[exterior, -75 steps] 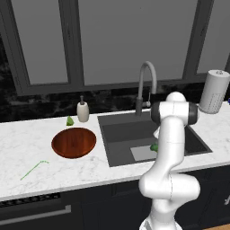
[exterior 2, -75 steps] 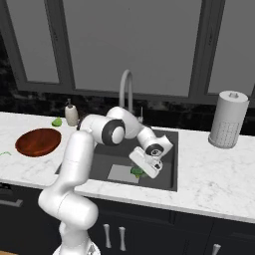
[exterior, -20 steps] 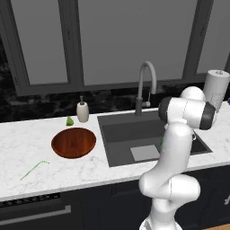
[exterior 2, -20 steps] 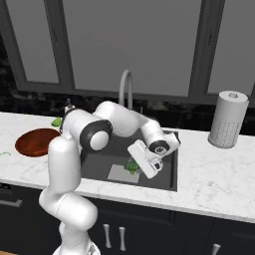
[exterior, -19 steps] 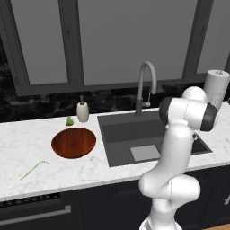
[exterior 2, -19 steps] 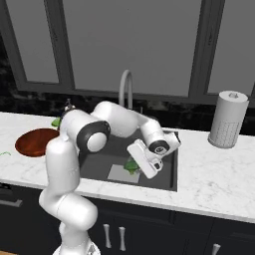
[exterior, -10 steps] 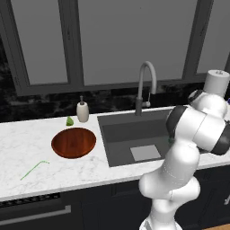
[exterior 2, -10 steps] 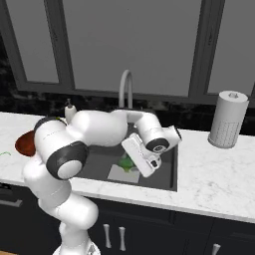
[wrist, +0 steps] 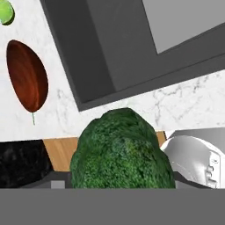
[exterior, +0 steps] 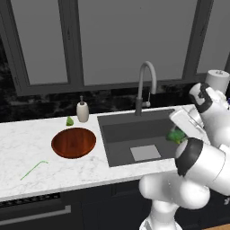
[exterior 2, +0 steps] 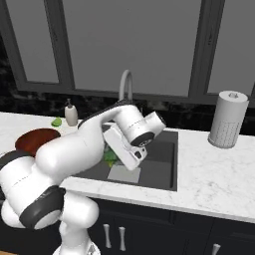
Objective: Pick the broccoli from the sink and place it in the bowl. Then pick the bowl and place it in the microwave. Then close the microwave door and press the start button.
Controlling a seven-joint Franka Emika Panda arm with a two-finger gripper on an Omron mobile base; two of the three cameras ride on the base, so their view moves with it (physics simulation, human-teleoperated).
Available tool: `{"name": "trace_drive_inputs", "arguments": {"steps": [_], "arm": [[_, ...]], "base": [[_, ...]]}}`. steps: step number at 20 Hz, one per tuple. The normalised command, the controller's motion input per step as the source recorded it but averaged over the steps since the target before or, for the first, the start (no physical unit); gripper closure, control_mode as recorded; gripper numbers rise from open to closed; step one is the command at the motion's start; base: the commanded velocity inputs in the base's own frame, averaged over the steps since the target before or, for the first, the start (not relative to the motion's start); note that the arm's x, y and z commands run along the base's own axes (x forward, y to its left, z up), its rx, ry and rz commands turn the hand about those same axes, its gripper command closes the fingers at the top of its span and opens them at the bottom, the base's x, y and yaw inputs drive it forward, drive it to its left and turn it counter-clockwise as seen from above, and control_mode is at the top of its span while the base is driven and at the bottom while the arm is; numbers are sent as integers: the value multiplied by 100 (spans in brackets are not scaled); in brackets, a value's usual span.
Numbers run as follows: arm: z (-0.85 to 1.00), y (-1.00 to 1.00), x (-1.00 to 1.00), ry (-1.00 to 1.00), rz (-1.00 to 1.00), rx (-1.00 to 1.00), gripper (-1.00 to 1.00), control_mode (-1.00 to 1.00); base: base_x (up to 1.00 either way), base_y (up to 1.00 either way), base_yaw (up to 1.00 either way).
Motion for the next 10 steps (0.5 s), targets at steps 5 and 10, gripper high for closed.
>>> {"name": "trace_drive_inputs", "arguments": {"steps": [5, 10], "arm": [[42, 93, -14, 1, 0, -18, 100, -100], [33, 100, -1, 9, 1, -21, 100, -100]], "base": [[0, 0, 0], [0, 0, 0]]}}
